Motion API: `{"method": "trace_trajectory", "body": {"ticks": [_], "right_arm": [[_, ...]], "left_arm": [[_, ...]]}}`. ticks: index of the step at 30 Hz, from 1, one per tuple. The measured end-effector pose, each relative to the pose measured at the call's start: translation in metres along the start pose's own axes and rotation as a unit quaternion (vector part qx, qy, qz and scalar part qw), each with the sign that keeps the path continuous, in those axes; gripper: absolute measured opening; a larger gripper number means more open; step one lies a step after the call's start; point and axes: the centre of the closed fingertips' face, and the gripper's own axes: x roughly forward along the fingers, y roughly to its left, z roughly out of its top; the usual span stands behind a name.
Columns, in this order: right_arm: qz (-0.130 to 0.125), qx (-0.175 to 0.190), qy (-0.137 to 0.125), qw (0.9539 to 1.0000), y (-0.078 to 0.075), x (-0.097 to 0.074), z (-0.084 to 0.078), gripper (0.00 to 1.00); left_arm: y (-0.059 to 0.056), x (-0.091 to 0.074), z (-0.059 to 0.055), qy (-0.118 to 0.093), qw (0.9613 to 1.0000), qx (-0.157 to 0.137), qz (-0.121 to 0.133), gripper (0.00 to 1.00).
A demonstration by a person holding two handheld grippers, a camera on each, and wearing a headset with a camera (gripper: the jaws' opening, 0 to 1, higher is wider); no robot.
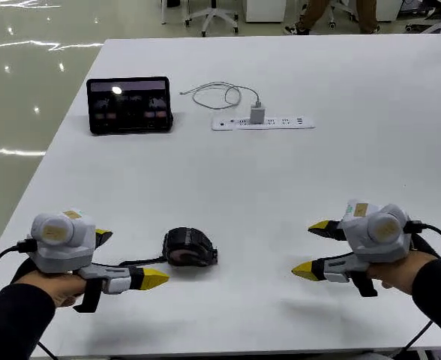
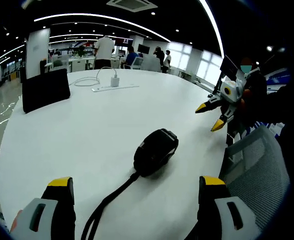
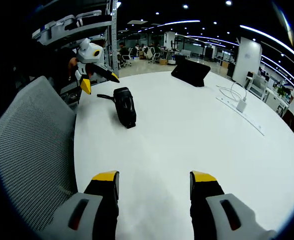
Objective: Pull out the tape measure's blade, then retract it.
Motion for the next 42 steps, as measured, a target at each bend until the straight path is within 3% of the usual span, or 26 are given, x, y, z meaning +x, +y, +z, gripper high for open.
{"method": "trace_trajectory", "body": {"ticks": [4, 9, 13, 15, 19, 21, 22, 26, 32, 37, 42], "right_arm": [[-0.009, 0.012, 0.001, 0.9999, -0.002, -0.014, -0.011, 0.56], [-0.027, 0.041, -0.022, 0.9985, -0.007, -0.029, -0.023, 0.63], [-0.032, 0.046, -0.019, 0.9982, -0.002, -0.042, -0.035, 0.66], [-0.04, 0.047, -0.015, 0.998, -0.001, -0.049, -0.041, 0.69], [-0.056, 0.054, -0.01, 0.9969, -0.004, -0.06, -0.052, 0.74], [-0.066, 0.053, -0.004, 0.9964, -0.005, -0.067, -0.058, 0.76], [-0.071, 0.051, -0.003, 0.9961, -0.006, -0.07, -0.06, 0.77], [-0.084, 0.058, 0.0, 0.9948, -0.009, -0.083, -0.07, 0.81], [-0.097, 0.075, -0.003, 0.9925, -0.015, -0.1, -0.086, 0.94], [-0.088, 0.087, -0.002, 0.9923, -0.012, -0.103, -0.09, 1.0], [-0.09, 0.087, -0.003, 0.9921, -0.013, -0.103, -0.089, 1.0]], "left_arm": [[0.005, -0.014, -0.002, -0.001, 1.0, 0.002, 0.007, 1.0], [0.008, -0.027, -0.006, 0.002, 0.9999, 0.007, 0.013, 1.0], [0.012, -0.037, -0.011, 0.002, 0.9998, 0.004, 0.017, 1.0], [0.016, -0.042, -0.006, -0.02, 0.9995, -0.003, 0.026, 1.0], [0.024, -0.046, -0.012, -0.016, 0.9988, 0.002, 0.047, 0.99], [0.031, -0.05, -0.02, -0.003, 0.998, 0.013, 0.062, 1.0], [0.031, -0.052, -0.022, -0.006, 0.9983, 0.0, 0.058, 1.0], [0.027, -0.059, -0.028, -0.002, 0.9984, 0.002, 0.057, 1.0], [0.022, -0.064, -0.025, -0.007, 0.9985, 0.006, 0.055, 1.0], [0.026, -0.063, -0.02, -0.008, 0.9979, 0.013, 0.063, 1.0], [0.017, -0.059, -0.014, -0.004, 0.9989, 0.016, 0.045, 1.0]]}}
